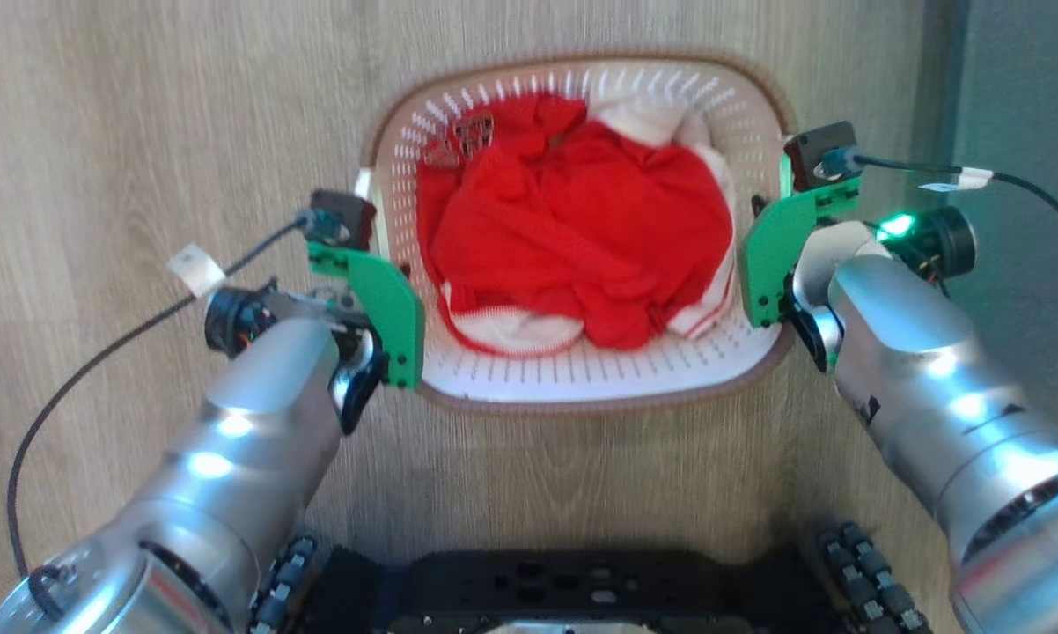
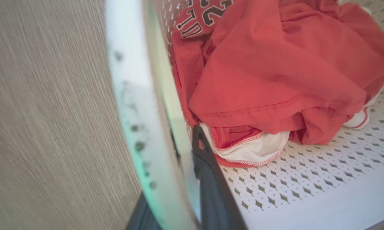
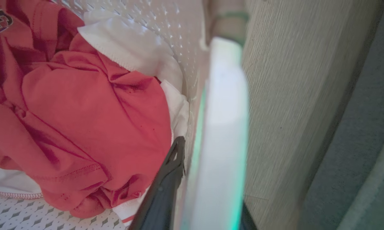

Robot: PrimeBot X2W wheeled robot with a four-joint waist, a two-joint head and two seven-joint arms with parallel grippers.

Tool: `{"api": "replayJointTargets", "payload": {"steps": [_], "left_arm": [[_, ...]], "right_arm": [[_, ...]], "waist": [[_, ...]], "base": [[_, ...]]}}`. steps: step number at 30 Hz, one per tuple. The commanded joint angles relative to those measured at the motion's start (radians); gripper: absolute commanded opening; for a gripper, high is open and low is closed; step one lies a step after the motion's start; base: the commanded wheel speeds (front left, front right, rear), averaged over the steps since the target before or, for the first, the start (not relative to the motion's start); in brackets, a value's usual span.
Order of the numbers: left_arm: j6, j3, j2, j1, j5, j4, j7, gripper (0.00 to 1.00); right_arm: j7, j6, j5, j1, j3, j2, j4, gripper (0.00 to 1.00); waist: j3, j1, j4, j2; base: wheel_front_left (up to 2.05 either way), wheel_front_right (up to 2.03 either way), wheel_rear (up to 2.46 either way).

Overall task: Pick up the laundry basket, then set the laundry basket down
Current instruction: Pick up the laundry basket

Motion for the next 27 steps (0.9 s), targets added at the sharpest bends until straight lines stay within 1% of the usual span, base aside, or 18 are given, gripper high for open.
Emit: {"api": "replayJointTargets", "payload": {"steps": [1, 6, 10, 12, 20, 27], "left_arm": [[-0.023, -0.012, 0.019, 0.007, 0.011, -0.026, -0.001, 0.0], [-0.039, -0.067, 0.019, 0.025, -0.01, -0.035, 0.071, 0.0], [-0.046, -0.102, 0.019, 0.042, -0.044, -0.064, 0.133, 0.0], [-0.047, -0.12, 0.019, 0.05, -0.055, -0.07, 0.153, 0.0], [-0.049, -0.175, 0.019, 0.107, -0.104, -0.076, 0.195, 0.0], [-0.05, -0.194, 0.019, 0.156, -0.161, -0.089, 0.21, 0.0]], "right_arm": [[0.015, 0.007, -0.007, 0.089, 0.043, 0.008, -0.009, 0.0], [0.105, 0.007, 0.044, 0.129, 0.111, -0.01, -0.076, 0.0], [0.223, 0.007, 0.109, 0.166, 0.175, -0.041, -0.131, 0.0], [0.263, 0.007, 0.146, 0.176, 0.196, -0.056, -0.159, 0.0], [0.355, 0.007, 0.276, 0.223, 0.263, -0.083, -0.23, 0.0], [0.36, 0.007, 0.356, 0.262, 0.304, -0.091, -0.265, 0.0]], "waist": [[-0.034, -0.0001, -0.001, 0.0], [-0.12, -0.0001, 0.003, 0.0], [-0.192, -0.0001, 0.011, 0.0], [-0.229, -0.0001, 0.014, 0.0], [-0.392, -0.0001, 0.011, 0.0], [-0.526, -0.0001, 0.012, 0.0]], "base": [[0.0, 0.0, 0.0], [0.0, 0.0, 0.0], [0.0, 0.0, 0.0], [0.0, 0.0, 0.0], [0.0, 0.0, 0.0], [0.0, 0.0, 0.0]]}}
